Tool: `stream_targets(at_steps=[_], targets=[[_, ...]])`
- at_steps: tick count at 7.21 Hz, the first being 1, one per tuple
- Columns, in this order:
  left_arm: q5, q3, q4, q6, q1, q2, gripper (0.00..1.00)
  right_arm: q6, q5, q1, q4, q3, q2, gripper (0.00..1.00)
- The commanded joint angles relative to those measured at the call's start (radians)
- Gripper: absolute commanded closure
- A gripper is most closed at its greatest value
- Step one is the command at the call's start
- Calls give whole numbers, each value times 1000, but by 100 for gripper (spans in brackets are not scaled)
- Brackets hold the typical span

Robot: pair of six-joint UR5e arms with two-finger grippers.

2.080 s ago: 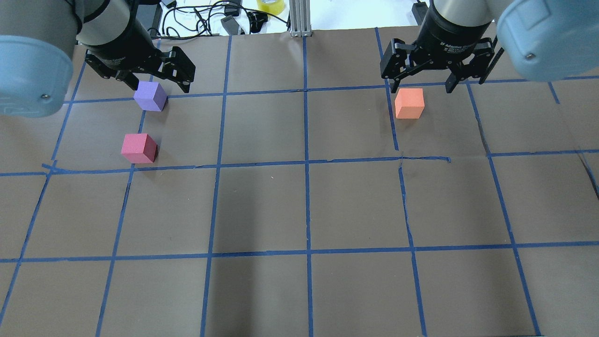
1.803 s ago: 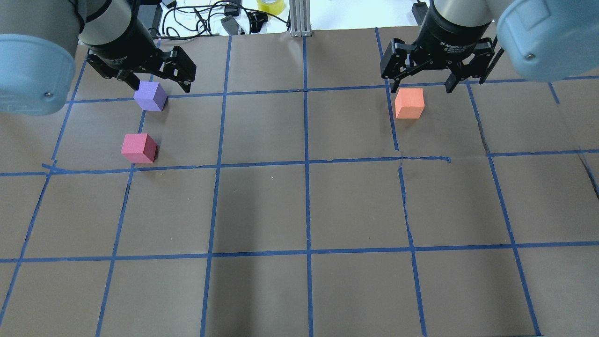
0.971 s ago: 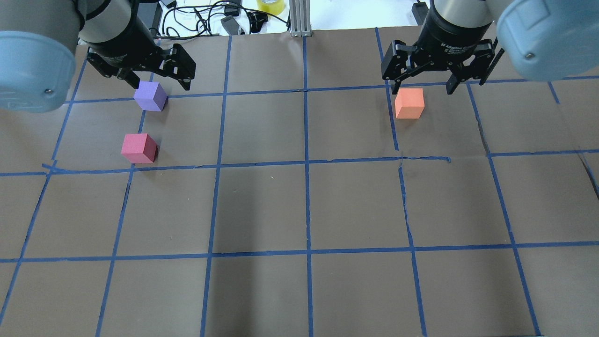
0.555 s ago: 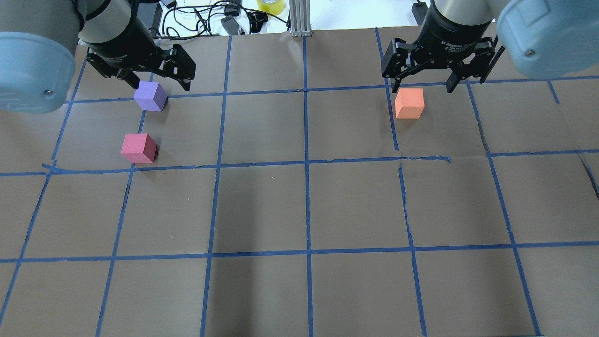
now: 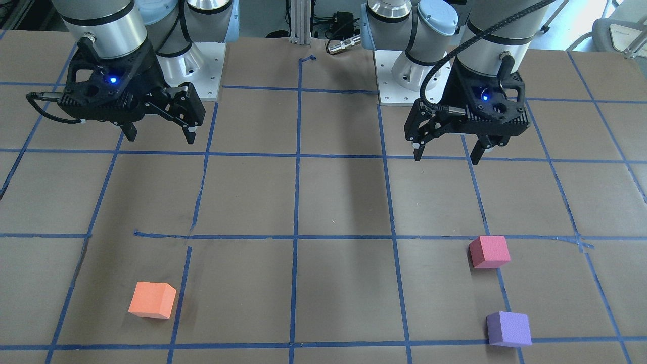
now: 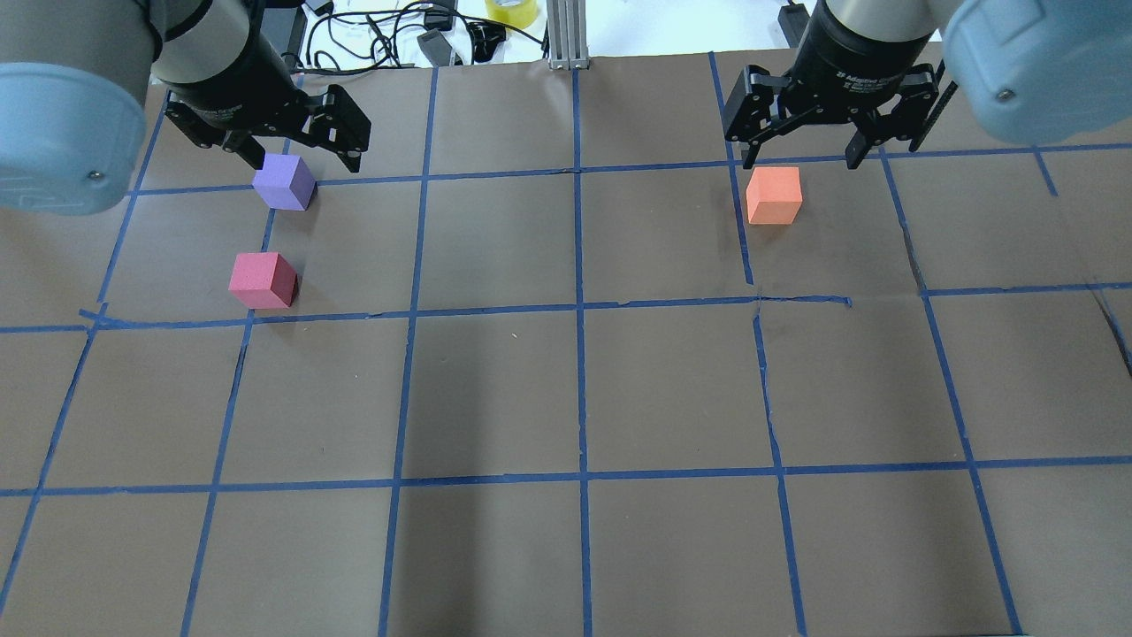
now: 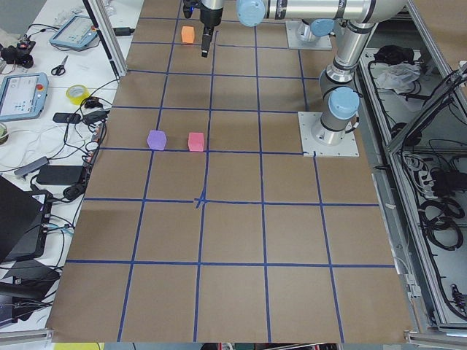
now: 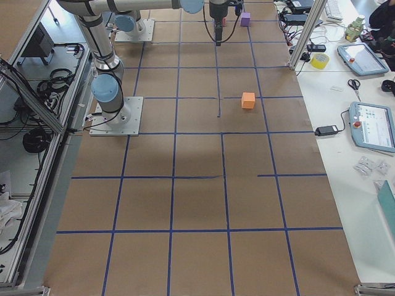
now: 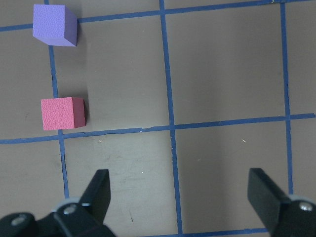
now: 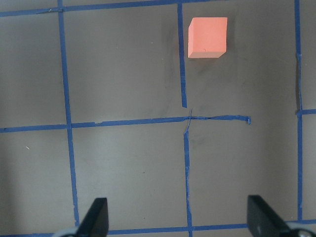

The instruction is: Arrange blocks in a line

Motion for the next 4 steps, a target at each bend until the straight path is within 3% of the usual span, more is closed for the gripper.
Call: stream_targets(at_steps=[1,4], targets=[[-1,3,5,4,0,-1,0,-9,8,-68,-20,-13,51,0],[2,-4,5,7,0,-1,0,-38,5,-90,-224,-13,247,0]])
